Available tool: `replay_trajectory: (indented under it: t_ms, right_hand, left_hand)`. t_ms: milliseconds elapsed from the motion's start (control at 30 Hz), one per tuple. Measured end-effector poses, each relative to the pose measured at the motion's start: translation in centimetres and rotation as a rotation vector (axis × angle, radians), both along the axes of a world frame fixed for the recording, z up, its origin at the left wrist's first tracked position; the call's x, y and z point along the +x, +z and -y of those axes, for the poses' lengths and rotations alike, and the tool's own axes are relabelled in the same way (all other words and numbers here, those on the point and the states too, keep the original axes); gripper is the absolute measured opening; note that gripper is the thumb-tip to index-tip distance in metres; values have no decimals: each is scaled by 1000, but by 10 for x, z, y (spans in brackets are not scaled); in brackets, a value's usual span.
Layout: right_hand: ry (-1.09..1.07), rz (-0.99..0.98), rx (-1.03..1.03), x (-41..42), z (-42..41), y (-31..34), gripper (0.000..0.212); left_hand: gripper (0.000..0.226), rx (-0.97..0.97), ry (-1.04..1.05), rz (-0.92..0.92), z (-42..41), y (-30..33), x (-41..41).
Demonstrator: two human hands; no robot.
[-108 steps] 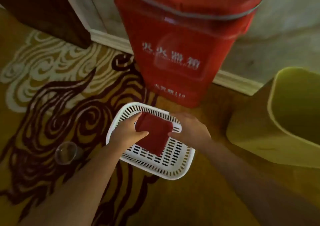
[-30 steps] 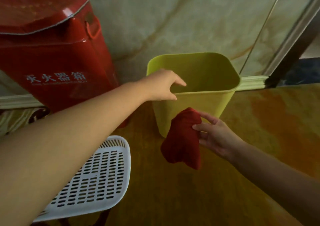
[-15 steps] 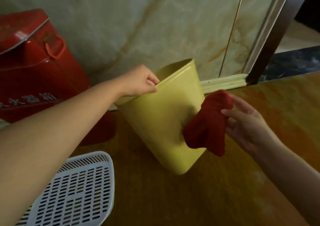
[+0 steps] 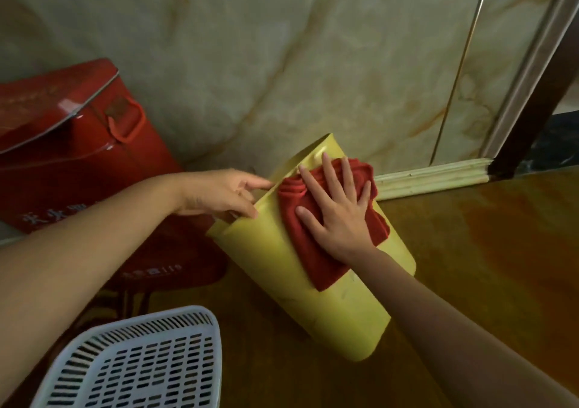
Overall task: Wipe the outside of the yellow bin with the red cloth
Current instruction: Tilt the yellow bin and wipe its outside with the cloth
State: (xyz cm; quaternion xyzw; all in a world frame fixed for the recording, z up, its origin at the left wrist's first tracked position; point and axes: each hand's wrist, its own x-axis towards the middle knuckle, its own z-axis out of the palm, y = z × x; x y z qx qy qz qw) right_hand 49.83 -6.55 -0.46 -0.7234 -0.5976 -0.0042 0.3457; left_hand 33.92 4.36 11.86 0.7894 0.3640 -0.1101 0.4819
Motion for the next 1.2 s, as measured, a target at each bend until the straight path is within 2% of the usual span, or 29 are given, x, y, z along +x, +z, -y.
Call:
replay_trajectory:
  t_ms: [100, 133, 200, 300, 400, 533, 633, 700, 800, 833, 933, 1000, 1133, 1200]
  right_hand:
    - [-11, 69, 38, 9, -15, -23, 60]
    - [-58, 34, 10, 15, -13, -33, 60]
    - [-243, -134, -100, 24, 4, -61, 60]
    - [-508, -412, -198, 21, 42, -91, 65]
    - [-611, -555, -229, -14, 59, -89, 63]
    - [-431, -420, -95, -55, 24, -49, 70]
    - [-278, -342, -6, -27, -24, -18, 67]
    - [-281, -376, -109, 22, -41, -18, 66]
    - [-459, -626, -407, 85, -20, -49, 67]
    - [-511, -663, -425, 88, -3, -61, 68]
    - [-572, -637, -305, 42, 36, -77, 68]
    - [-537, -596, -269, 1, 40, -63, 67]
    - [-256, -642, -111, -40, -1, 9, 61]
    - [-147, -665, 29, -49, -19, 35, 62]
  left_hand:
    - [60, 48, -14, -78, -9, 2, -7]
    - [59, 75, 3, -78, -11, 1, -8]
    - [57, 115, 45, -84, -14, -1, -12]
    - [59, 63, 84, -46, -14, -5, -18]
    - [58, 108, 99, -37, -13, -4, -14]
    - [57, 72, 62, -41, -6, 1, -1]
    - [54, 103, 45, -19, 1, 6, 4]
    - [50, 94, 72, 26, 6, 5, 4]
    - [44, 30, 132, 48, 14, 0, 8]
    - [43, 49, 166, 32, 14, -1, 11]
    - [28, 224, 234, -46, 10, 1, 16]
    - [16, 283, 258, -59, 13, 5, 22]
    - [8, 354, 313, -20, 22, 26, 44]
    - [17, 387, 360, 26, 22, 37, 52]
